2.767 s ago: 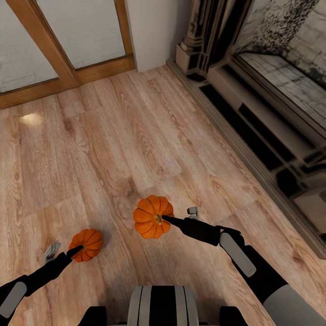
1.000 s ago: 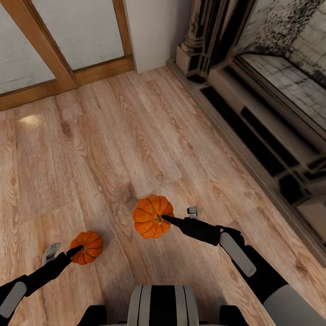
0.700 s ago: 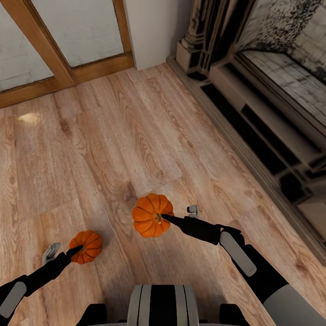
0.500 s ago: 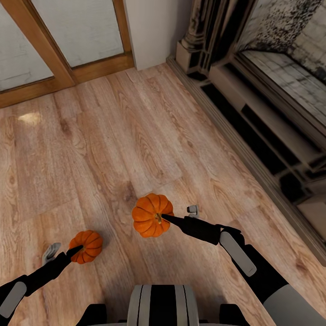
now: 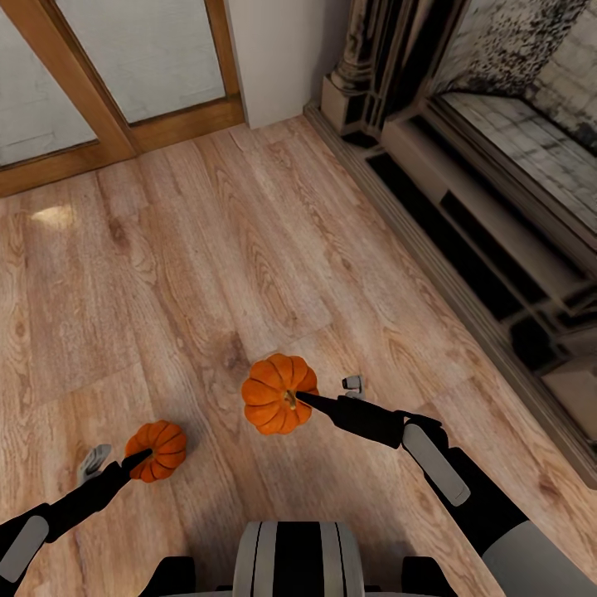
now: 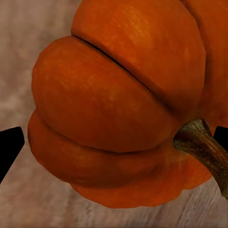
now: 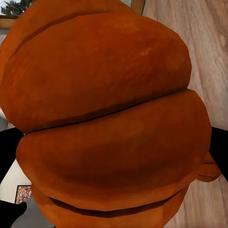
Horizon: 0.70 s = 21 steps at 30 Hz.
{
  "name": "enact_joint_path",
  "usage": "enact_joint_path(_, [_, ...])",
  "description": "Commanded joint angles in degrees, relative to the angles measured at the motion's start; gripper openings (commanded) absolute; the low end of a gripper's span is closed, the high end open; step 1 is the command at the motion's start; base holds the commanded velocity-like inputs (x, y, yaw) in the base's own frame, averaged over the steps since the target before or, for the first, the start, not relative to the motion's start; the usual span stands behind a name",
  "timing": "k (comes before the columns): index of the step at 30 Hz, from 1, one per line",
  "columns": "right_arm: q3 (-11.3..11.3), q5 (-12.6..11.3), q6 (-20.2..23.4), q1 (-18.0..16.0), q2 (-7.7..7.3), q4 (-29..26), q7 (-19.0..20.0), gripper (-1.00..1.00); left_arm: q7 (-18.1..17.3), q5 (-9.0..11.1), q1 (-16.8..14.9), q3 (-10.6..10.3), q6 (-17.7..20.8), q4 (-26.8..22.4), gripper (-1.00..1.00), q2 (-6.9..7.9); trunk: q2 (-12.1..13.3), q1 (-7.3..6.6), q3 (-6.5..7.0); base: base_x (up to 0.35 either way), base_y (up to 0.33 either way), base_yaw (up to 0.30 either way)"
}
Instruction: Place each of the two pumpkins and all three candles from the living room inside a cabinet in the living room (use any cabinet), then make sure every cabinet is closed, and position the cauldron so it is next to a table in the living room.
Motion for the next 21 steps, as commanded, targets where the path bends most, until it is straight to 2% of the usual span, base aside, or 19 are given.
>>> enact_joint_path(1, [0.1, -0.6, 0.4, 0.0, -0.04, 0.0, -0.1, -1.0, -0.1, 0.4, 0.0, 0.1, 0.4, 0.0, 1.0, -0.01, 0.0, -0.01, -0.03, 0.0, 0.0, 0.0])
enact_joint_path(8, [0.1, -0.6, 0.4, 0.0, -0.04, 0.0, -0.1, -1.0, -0.1, 0.3, 0.0, 0.1, 0.4, 0.0, 1.0, -0.01, 0.0, -0.01, -0.03, 0.0, 0.0, 0.0])
enact_joint_path(9, [0.1, -0.6, 0.4, 0.0, -0.04, 0.0, -0.1, -1.0, -0.1, 0.4, 0.0, 0.1, 0.4, 0.0, -1.0, -0.01, 0.0, -0.01, -0.03, 0.0, 0.0, 0.0])
enact_joint_path(21, [0.2, -0.6, 0.4, 0.0, -0.04, 0.0, -0.1, -1.0, -0.1, 0.4, 0.0, 0.1, 0.4, 0.0, -1.0, -0.01, 0.0, -0.01, -0.03, 0.0, 0.0, 0.0])
